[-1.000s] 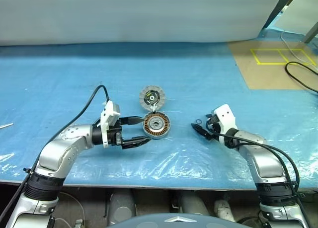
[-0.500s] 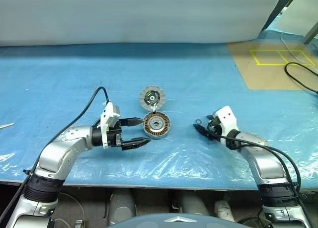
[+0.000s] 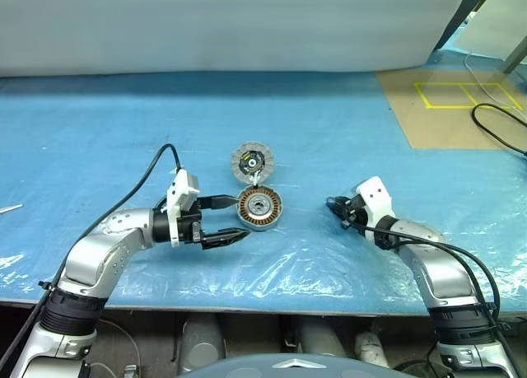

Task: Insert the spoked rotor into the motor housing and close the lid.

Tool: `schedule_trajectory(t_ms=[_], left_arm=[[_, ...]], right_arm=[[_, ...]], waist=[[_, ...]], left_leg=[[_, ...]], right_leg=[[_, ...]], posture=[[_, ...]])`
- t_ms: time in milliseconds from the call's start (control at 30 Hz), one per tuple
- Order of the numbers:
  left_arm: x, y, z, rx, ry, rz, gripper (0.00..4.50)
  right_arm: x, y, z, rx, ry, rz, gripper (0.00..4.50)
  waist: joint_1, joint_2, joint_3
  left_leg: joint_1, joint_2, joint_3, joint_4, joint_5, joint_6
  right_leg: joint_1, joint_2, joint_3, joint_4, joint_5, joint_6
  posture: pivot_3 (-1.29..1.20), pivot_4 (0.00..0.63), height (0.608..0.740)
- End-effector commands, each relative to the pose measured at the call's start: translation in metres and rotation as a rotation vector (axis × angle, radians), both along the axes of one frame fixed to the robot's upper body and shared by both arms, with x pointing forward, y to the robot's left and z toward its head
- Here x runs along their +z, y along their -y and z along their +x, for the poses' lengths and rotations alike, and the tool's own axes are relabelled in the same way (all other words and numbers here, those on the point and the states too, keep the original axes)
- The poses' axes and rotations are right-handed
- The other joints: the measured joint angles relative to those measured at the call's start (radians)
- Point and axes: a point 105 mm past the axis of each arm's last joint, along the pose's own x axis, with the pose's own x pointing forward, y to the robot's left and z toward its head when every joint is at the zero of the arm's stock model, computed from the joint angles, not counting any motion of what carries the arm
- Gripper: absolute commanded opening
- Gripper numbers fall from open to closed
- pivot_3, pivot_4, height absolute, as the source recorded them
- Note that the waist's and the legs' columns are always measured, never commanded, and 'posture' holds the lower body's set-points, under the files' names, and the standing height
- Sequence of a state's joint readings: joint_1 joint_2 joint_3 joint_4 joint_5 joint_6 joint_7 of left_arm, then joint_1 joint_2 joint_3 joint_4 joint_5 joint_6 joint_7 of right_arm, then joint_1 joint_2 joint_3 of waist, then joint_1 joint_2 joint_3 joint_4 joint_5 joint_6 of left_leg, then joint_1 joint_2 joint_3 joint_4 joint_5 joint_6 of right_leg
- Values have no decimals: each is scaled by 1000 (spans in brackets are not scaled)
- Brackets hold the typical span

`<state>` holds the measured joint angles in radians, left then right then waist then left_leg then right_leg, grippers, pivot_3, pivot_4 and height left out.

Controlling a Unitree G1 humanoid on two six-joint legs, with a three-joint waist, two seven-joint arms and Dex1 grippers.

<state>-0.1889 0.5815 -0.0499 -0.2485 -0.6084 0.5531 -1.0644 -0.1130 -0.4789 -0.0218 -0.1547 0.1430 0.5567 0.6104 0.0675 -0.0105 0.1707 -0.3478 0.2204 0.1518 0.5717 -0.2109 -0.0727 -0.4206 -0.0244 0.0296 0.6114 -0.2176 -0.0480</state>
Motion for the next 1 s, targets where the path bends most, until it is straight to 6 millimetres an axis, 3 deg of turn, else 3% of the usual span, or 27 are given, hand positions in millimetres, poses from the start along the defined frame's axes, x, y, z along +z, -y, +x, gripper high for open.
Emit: schedule_trajectory(t_ms=[33, 133, 267, 400, 500, 700, 1000], left_arm=[[7, 2, 0, -12, 32, -12, 4500], [9, 0, -1, -10, 30, -20, 4500], [11, -6, -2, -5, 37, -18, 4500], [9, -11, -1, 9, 43, 8, 4500], [10, -16, -1, 24, 46, 19, 4500], [8, -21, -4, 47, 57, 32, 4500], [3, -20, -6, 98, 99, 42, 4500]], right_arm=[[-4, -8, -6, 37, -49, 23, 656], [26, -20, 0, 113, 22, 64, 656], [77, -53, -4, 323, 85, 142, 656], [99, -80, -15, 517, 61, 154, 656], [101, -96, -20, 640, 23, 146, 656], [85, -121, -15, 796, -8, 66, 656], [63, -135, 11, 811, -7, 18, 656]], waist=[[0, 0, 0], [-2, 0, 0], [-4, 3, 1], [0, 3, 1], [2, 3, 1], [0, 3, 1], [1, 3, 1]], left_leg=[[0, 0, 0, 0, 0, 0], [0, 0, 0, -1, 0, 0], [-1, 0, 0, -1, 0, 0], [1, 1, 0, -1, 0, 0], [0, 1, -1, -1, 0, 0], [0, 1, -1, -1, 0, 0], [-1, 1, -1, 0, 0, 0]], right_leg=[[0, 0, 0, 0, 0, 0], [0, 0, 0, -1, 0, 0], [-2, 0, 0, 0, 0, 0], [-2, 1, -1, -1, 0, 0], [-2, 1, -1, -2, 0, 0], [-2, 0, -2, -1, 0, 0], [-2, 0, -2, -1, 0, 0]], posture=[[0, 150, 740], [0, 150, 740], [0, 150, 740], [0, 150, 740], [0, 150, 740], [0, 150, 740], [0, 150, 740]])
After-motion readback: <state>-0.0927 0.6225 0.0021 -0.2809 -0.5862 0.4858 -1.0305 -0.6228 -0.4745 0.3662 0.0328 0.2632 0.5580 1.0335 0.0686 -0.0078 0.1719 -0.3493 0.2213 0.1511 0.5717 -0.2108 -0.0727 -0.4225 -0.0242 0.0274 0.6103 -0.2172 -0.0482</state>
